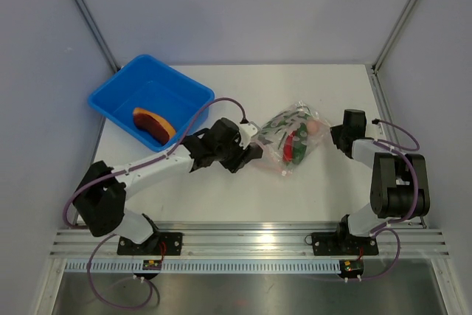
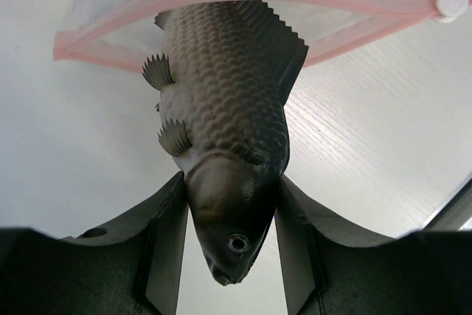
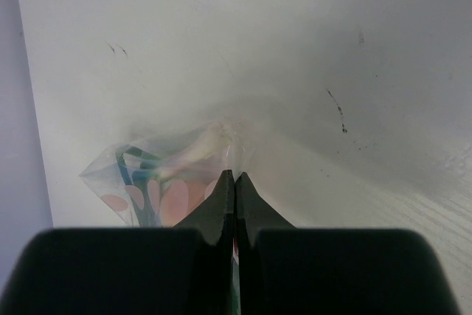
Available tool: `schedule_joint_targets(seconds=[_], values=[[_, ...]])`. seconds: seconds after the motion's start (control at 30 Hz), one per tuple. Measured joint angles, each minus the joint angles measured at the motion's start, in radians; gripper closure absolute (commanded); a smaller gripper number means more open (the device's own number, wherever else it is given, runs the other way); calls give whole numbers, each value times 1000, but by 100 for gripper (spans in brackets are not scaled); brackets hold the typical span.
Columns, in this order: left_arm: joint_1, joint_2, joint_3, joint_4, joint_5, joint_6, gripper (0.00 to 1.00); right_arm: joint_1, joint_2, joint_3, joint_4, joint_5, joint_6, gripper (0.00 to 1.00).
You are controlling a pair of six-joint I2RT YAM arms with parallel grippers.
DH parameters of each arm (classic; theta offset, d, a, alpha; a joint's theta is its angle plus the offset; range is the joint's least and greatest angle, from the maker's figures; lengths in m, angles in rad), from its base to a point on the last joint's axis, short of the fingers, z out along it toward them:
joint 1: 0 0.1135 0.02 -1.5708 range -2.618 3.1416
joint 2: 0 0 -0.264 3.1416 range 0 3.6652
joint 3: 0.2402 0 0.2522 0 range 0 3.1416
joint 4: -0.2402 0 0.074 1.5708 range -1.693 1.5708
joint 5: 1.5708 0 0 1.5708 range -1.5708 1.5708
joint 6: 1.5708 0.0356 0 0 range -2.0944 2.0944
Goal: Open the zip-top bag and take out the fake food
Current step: Pick up the fake fish from the zipper food storage bag.
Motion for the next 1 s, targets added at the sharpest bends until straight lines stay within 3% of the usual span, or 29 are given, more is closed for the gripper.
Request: schedule_joint_targets(seconds=[0.43,0.73,1.0], values=[[0,-240,-11,-182,5,-42,55,0,0,0,1,-3,0,100],[-1,-243,154,-466,-89,-43,53,0,0,0,2,-11,1,100],[50,-359,204,-543,-166,-45,53,0,2,0,3,-18,1,100]])
